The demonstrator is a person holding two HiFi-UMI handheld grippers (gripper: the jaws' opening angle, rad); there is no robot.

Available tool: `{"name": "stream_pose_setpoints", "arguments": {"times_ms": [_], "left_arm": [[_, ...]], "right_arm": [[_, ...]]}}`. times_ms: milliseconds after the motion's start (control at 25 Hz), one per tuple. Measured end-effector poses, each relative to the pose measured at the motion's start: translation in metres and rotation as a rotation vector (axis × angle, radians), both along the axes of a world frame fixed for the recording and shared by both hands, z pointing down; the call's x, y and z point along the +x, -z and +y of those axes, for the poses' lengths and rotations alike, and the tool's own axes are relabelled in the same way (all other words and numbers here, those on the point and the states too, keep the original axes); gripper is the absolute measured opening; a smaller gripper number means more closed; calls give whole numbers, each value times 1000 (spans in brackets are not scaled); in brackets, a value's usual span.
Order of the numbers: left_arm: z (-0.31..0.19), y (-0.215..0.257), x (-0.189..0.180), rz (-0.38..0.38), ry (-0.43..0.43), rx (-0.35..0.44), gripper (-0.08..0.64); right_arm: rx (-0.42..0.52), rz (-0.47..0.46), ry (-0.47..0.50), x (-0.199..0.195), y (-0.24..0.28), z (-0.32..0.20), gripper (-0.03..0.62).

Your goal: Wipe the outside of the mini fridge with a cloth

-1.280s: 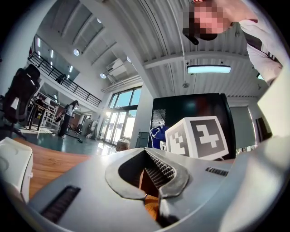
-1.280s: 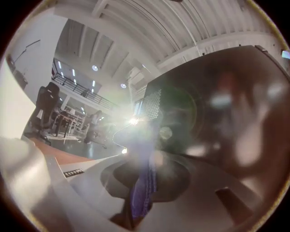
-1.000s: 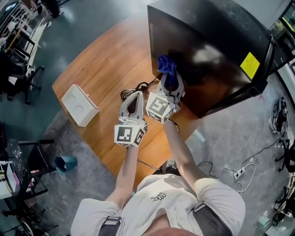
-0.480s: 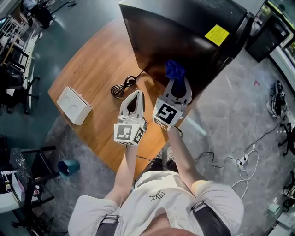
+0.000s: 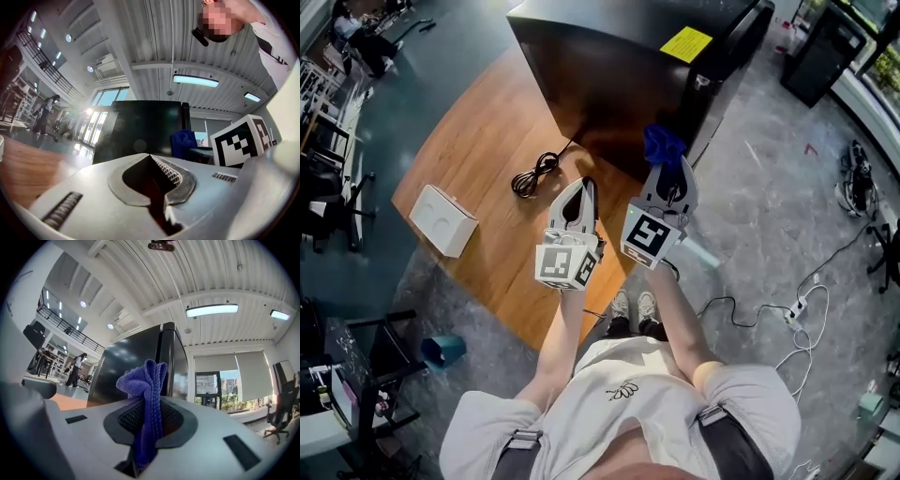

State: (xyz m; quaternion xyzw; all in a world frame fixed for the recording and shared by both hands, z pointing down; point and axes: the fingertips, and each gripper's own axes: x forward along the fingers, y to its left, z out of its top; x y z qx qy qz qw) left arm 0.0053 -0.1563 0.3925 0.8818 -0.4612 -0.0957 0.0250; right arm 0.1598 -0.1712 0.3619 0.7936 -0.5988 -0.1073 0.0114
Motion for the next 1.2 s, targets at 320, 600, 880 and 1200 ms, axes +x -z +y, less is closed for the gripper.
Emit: {"name": "stream_pose_setpoints", "arguments": {"times_ms": [320,600,880,1200], "left_arm": [[4,7,-1,11,3,11,5],[0,7,-7,11,16,14,5],[-6,-1,-15,12,27,-5,5],[-26,-18,-51,1,78,-40,5]], "right_arm": [[-3,8,-31,18,2,15,63],[-1,20,-51,26,1,21,63],[-4,1,-6,7,6,17,63],[-31,-30,131,-65,-12,-23,62]]}}
